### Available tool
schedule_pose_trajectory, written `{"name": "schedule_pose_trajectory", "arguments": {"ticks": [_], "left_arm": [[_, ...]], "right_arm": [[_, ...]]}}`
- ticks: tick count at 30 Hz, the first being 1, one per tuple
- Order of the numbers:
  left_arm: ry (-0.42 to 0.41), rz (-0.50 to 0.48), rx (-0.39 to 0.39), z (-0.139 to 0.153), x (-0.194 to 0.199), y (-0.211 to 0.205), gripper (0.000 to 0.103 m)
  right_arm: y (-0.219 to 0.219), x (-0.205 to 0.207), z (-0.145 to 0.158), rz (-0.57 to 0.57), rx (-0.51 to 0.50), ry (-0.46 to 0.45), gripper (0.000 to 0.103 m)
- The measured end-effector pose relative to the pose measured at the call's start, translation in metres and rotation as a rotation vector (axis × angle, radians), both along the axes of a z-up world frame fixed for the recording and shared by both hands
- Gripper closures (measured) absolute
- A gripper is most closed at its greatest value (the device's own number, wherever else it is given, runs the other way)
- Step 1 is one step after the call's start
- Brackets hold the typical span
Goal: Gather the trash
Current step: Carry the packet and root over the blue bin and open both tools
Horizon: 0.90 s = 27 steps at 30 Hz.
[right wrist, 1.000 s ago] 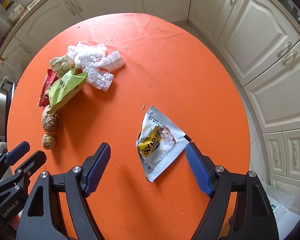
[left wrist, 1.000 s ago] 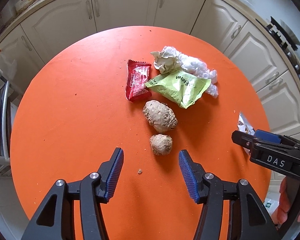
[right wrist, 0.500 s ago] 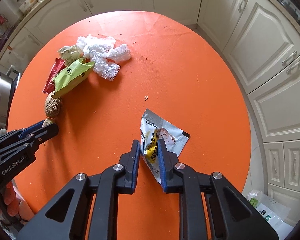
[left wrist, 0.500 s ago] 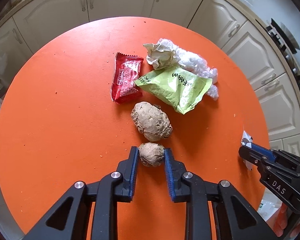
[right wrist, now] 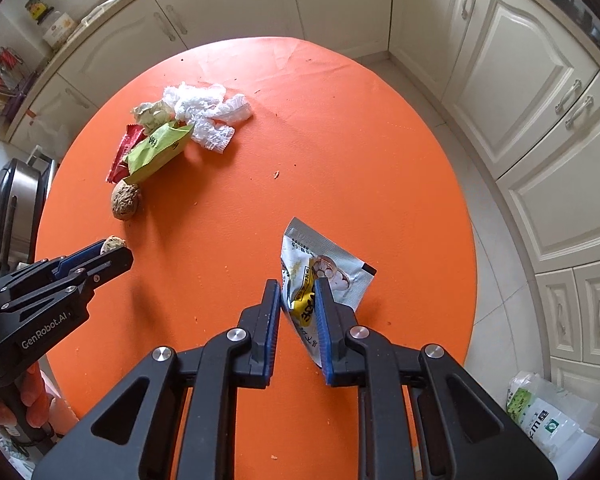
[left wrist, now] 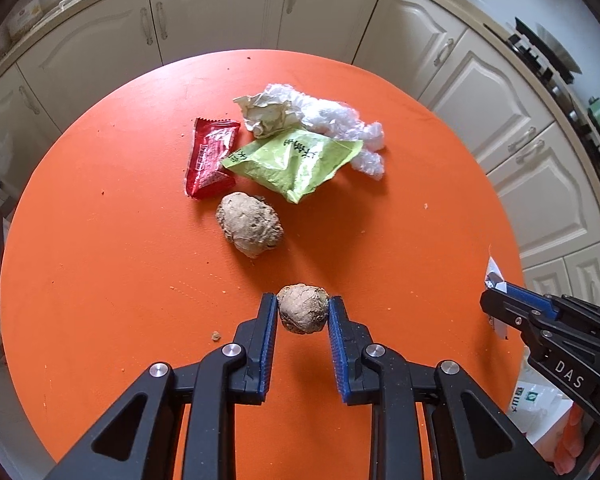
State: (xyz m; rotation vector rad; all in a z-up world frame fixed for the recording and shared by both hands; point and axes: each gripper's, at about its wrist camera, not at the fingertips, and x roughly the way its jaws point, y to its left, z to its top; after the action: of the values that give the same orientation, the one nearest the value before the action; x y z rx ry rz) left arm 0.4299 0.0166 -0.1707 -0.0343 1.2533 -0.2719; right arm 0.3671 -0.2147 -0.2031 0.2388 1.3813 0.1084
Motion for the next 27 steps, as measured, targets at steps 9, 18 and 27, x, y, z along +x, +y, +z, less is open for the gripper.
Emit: {"name": "schedule_pose_trajectory", "arguments": {"ticks": [9,18,27], "left_arm": [[-0.042,-0.096,0.03,0.02,-0.03,-0.052,0.082],[-0.066,-0.229,0.072,0.028,-0.062,-0.127,0.082],[-0.07,-0.397,0.121,0.023,-0.089,-0.221,0.082]], "right_arm": [[-0.034,-0.033,0.019,-0.075,0.013,-0.038,0.086],[-0.103,-0.086,0.026,-0.213,0.02,-0.067,0.086],[-0.177,-0.136,0.014,-0.373,0.034,-0.049,0.086]]}}
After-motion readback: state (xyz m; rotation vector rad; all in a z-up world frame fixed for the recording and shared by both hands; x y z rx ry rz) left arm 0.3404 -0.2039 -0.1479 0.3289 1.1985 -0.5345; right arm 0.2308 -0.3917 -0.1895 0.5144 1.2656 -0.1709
